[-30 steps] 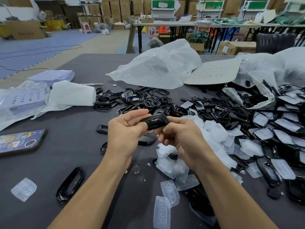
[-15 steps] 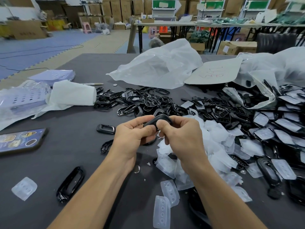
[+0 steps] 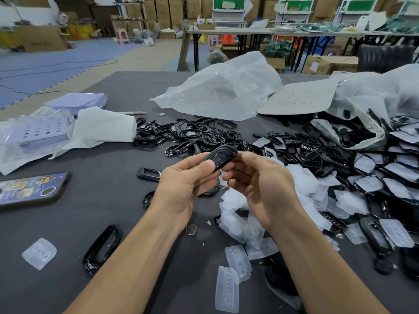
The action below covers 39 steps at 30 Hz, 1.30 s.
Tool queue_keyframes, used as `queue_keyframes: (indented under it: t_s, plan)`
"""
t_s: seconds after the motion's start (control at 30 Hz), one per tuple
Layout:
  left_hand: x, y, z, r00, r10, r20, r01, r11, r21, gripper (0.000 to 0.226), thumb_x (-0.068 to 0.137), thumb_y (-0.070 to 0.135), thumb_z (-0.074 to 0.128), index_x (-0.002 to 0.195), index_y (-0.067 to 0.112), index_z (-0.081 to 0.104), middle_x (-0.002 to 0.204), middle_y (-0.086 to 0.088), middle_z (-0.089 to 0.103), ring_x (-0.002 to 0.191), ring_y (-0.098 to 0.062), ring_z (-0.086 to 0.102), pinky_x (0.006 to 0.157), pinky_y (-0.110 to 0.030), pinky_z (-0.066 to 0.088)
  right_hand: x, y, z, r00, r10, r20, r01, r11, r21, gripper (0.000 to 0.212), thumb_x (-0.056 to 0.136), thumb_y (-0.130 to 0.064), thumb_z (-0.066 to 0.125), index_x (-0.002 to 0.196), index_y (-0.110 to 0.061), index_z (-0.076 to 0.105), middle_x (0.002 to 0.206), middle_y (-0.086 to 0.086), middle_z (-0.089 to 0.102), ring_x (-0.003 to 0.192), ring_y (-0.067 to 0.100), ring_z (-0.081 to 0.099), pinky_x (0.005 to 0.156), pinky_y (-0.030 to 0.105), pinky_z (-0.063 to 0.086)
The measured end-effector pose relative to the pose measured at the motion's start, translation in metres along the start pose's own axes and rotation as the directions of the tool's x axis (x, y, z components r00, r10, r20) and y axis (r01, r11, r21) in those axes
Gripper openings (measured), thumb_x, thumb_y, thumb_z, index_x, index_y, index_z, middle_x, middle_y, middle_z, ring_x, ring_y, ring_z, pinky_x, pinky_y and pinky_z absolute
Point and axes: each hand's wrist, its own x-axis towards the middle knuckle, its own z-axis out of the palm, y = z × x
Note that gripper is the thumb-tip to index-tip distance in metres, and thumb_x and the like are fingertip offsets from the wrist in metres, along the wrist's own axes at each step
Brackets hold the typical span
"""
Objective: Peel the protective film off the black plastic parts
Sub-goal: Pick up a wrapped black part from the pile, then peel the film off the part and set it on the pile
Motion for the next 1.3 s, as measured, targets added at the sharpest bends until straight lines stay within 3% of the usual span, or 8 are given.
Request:
queue_keyframes:
  t_s: [0.17,0.27,0.43,0.53,0.87,1.07,1.17,1.3]
  plan:
    - [-0.002,-0.001,-0.001,0.999,0.026,-0.037,-0.023,0.997,0.076,0.016,0.08,0.003,0.078,0.092,0.013,0.079,0.083,-0.01,0.08,0.069,-0.014,0.077,0.057,-0.019,0.058,0.0,0.0,-0.001,1.0,0.012,0.017,-0.011,0.998,-0.057,0.044,0.101,-0.001,0.047,0.076,-0.013,0.081,0.08,0.017,0.073,0.065,0.023,0.067,0.059,0.026,0.055]
    - [-0.005,0.0,0.002,0.999,0.042,-0.008,-0.041,0.995,0.088,0.016,0.071,0.01,0.081,0.085,0.016,0.083,0.084,-0.009,0.08,0.069,-0.013,0.077,0.056,-0.016,0.056,0.001,0.0,0.0,0.999,0.037,-0.014,-0.038,0.998,-0.053,0.033,0.101,0.001,0.046,0.088,-0.004,0.076,0.081,0.018,0.072,0.063,0.024,0.066,0.057,0.027,0.055]
    - [-0.006,0.001,0.003,0.996,0.065,0.065,-0.069,0.997,0.046,0.039,0.065,0.013,0.079,0.104,0.01,0.079,0.096,-0.011,0.08,0.073,-0.016,0.077,0.059,-0.015,0.057,0.003,0.003,0.001,0.993,0.118,-0.008,-0.117,0.993,0.021,0.02,0.101,0.001,0.05,0.11,0.003,0.068,0.078,0.016,0.071,0.061,0.021,0.066,0.056,0.027,0.056]
    - [-0.006,0.0,0.003,0.995,0.054,0.082,-0.056,0.998,0.018,0.032,0.065,0.012,0.079,0.096,0.012,0.083,0.093,-0.014,0.08,0.071,-0.019,0.077,0.06,-0.016,0.058,0.002,0.005,0.001,0.994,0.108,0.029,-0.107,0.994,-0.034,0.021,0.098,0.006,0.055,0.089,-0.002,0.073,0.073,0.01,0.071,0.06,0.014,0.067,0.058,0.022,0.057]
    - [-0.005,-0.004,0.005,0.985,0.162,-0.068,-0.152,0.98,0.13,0.022,0.081,-0.002,0.08,0.098,0.013,0.078,0.086,-0.006,0.081,0.073,-0.013,0.078,0.057,-0.016,0.055,0.004,0.003,-0.005,0.96,-0.162,-0.23,0.11,0.968,-0.225,0.014,0.091,0.002,0.071,0.083,-0.008,0.077,0.067,0.006,0.071,0.054,0.012,0.062,0.053,0.019,0.052]
    - [-0.002,-0.003,0.003,0.983,0.169,-0.078,-0.155,0.976,0.154,0.02,0.092,0.002,0.071,0.097,0.019,0.079,0.084,-0.006,0.081,0.067,-0.011,0.075,0.056,-0.017,0.055,0.006,-0.002,-0.01,0.937,-0.329,-0.119,0.243,0.856,-0.457,0.037,0.09,0.009,0.065,0.072,-0.021,0.08,0.071,-0.002,0.072,0.065,0.009,0.061,0.064,0.019,0.052]
    - [0.0,-0.002,0.0,0.983,0.177,-0.052,-0.163,0.967,0.198,0.021,0.099,0.005,0.065,0.099,0.02,0.079,0.084,-0.006,0.08,0.056,-0.012,0.071,0.051,-0.02,0.055,0.007,-0.001,-0.009,0.944,-0.311,-0.114,0.232,0.867,-0.441,0.041,0.098,0.006,0.057,0.079,-0.022,0.079,0.07,-0.005,0.066,0.066,0.01,0.061,0.069,0.027,0.059]
    - [0.001,0.0,-0.006,0.987,0.148,0.066,-0.161,0.944,0.29,0.021,0.095,0.0,0.068,0.105,0.016,0.076,0.085,-0.01,0.08,0.057,-0.012,0.071,0.054,-0.021,0.057,0.005,0.001,-0.012,0.936,-0.334,-0.113,0.236,0.832,-0.502,0.026,0.095,0.002,0.063,0.107,-0.019,0.07,0.079,0.003,0.066,0.056,0.018,0.066,0.053,0.027,0.056]
